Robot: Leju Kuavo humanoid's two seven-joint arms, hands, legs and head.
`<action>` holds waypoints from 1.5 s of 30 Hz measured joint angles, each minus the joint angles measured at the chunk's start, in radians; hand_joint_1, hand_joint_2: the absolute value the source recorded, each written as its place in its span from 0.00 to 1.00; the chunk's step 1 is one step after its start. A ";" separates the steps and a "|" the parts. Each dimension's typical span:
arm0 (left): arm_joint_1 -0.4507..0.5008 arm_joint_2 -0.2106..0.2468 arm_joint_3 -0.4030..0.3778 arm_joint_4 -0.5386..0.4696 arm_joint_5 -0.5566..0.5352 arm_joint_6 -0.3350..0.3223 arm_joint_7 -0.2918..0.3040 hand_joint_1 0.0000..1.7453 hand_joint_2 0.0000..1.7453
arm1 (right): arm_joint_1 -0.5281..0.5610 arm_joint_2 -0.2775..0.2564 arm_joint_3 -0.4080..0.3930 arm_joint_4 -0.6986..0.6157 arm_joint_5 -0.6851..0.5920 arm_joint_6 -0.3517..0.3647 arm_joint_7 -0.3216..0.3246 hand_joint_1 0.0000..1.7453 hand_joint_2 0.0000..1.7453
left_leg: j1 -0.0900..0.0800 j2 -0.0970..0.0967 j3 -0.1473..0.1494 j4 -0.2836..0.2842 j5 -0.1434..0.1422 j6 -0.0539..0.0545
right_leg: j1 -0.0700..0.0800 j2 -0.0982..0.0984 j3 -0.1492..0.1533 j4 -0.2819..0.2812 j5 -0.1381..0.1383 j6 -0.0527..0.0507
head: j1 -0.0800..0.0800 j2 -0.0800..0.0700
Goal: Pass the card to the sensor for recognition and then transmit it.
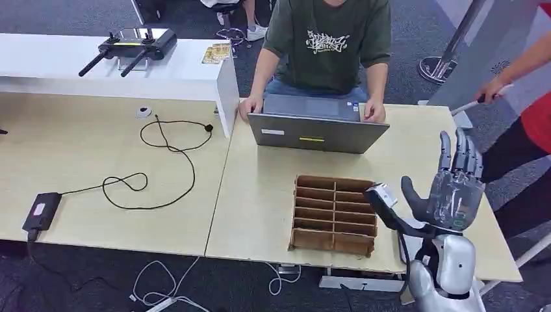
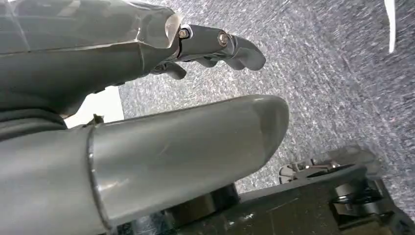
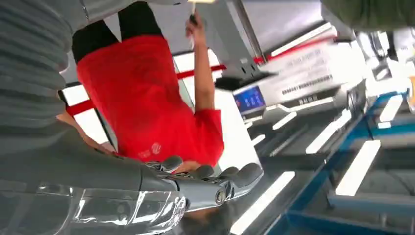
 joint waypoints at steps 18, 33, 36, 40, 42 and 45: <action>0.004 -0.003 0.000 0.000 -0.018 0.033 -0.033 0.00 0.00 | 0.199 -0.067 0.038 -0.227 0.036 0.147 0.049 0.00 1.00 | 0.000 0.000 0.000 0.000 0.000 0.000 | 0.000 0.000 0.000 0.000 0.000 0.000 | 0.000 0.000; 0.005 -0.002 -0.001 0.000 -0.010 0.026 -0.032 0.00 0.00 | 0.351 -0.137 0.056 -0.368 0.032 0.258 0.082 0.00 1.00 | 0.000 0.000 0.000 0.000 0.000 0.000 | 0.000 0.000 -0.001 0.000 0.000 0.000 | 0.000 0.000; 0.004 -0.006 -0.002 0.000 -0.019 0.065 -0.070 0.00 0.00 | 0.371 -0.142 0.066 -0.382 0.022 0.269 0.093 0.00 1.00 | 0.000 0.000 0.000 0.000 0.000 0.000 | 0.000 0.000 -0.001 0.000 0.000 0.000 | 0.000 0.000; -0.020 -0.029 -0.018 0.000 -0.044 0.159 -0.116 0.00 0.00 | 0.390 -0.145 0.080 -0.388 0.015 0.271 0.107 0.00 1.00 | 0.000 0.000 -0.001 0.000 0.000 0.000 | 0.000 -0.001 0.000 0.000 0.000 0.000 | 0.000 0.000; -0.024 -0.036 -0.021 0.000 -0.048 0.167 -0.116 0.00 0.00 | 0.402 -0.145 0.088 -0.393 0.015 0.277 0.113 0.00 1.00 | 0.000 0.001 -0.001 0.000 0.000 0.000 | 0.000 0.000 0.000 0.000 0.000 0.000 | 0.000 0.000; -0.025 -0.037 -0.023 0.000 -0.048 0.175 -0.116 0.00 0.00 | 0.412 -0.145 0.105 -0.394 0.015 0.293 0.117 0.00 1.00 | 0.000 0.001 -0.001 0.000 0.000 0.000 | 0.000 0.000 -0.001 -0.001 0.000 0.000 | 0.000 0.000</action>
